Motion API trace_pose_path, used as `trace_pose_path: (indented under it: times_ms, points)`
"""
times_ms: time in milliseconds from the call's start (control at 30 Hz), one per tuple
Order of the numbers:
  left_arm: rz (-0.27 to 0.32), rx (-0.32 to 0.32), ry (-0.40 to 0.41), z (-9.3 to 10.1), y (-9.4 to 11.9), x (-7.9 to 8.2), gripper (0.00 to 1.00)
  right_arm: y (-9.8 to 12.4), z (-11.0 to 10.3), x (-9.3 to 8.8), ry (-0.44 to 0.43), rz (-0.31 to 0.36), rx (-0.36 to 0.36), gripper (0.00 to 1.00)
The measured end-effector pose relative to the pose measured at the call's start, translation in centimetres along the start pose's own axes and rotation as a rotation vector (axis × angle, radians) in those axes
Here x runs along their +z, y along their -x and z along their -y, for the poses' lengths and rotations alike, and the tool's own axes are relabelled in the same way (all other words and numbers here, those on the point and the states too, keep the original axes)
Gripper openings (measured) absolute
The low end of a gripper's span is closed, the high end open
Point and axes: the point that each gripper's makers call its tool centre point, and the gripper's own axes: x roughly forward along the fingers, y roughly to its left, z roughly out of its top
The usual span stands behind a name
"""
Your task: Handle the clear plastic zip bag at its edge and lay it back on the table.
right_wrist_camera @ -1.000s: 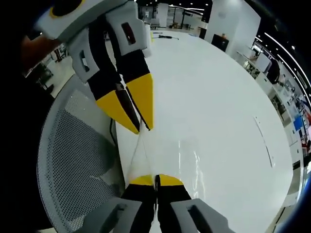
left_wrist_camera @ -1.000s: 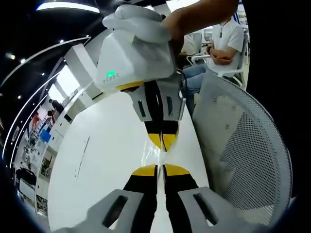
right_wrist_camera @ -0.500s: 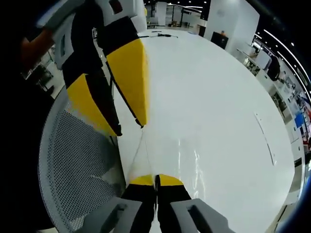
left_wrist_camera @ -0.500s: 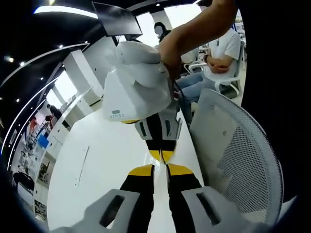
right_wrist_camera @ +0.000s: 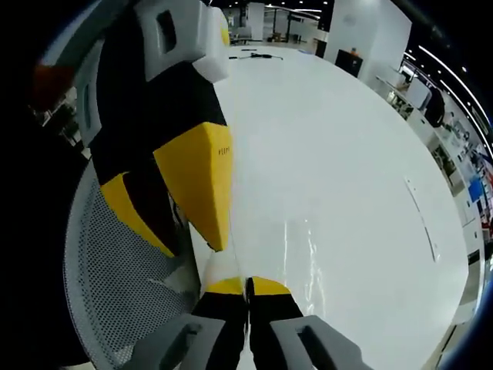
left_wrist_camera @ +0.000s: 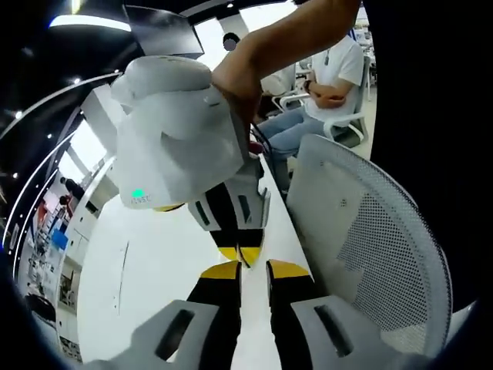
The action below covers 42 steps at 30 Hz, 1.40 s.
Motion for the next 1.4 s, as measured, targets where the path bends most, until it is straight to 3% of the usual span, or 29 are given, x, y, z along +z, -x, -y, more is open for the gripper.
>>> trace_pose_path:
  times_ms: [167,333,400,433,900,1300,1400]
  points:
    - [-0.057,-0.03,-0.033,0.4,-0.7,-1.0,0.08,0.0,0.1,0.0,-0.015,0.001,0.0,0.0]
    - [-0.059,-0.03,-0.046,0.5,-1.2,-1.0,0.06,0.4,0.2,0.1,-0.019,0.002,-0.008,0.0]
    - [-0.084,-0.029,-0.145,0.3,-1.4,-1.3,0.0,0.7,0.3,0.4,-0.023,0.007,-0.012,0.0]
    - [-0.081,-0.032,-0.112,0.5,-1.5,-1.4,0.0,0.8,0.5,0.5,-0.026,0.004,-0.021,0.0]
    - [-0.095,-0.009,-0.105,0.7,-1.8,-1.6,0.0,2.2,1.8,1.3,-0.09,0.043,-0.071,0.0]
    - [-0.095,-0.012,-0.086,1.1,-2.0,-1.3,0.0,3.7,5.2,3.3,-0.143,0.108,-0.139,0.0]
    - [-0.121,-0.018,-0.093,1.5,-2.3,-2.0,0.0,4.4,6.2,4.0,-0.139,0.122,-0.167,0.0]
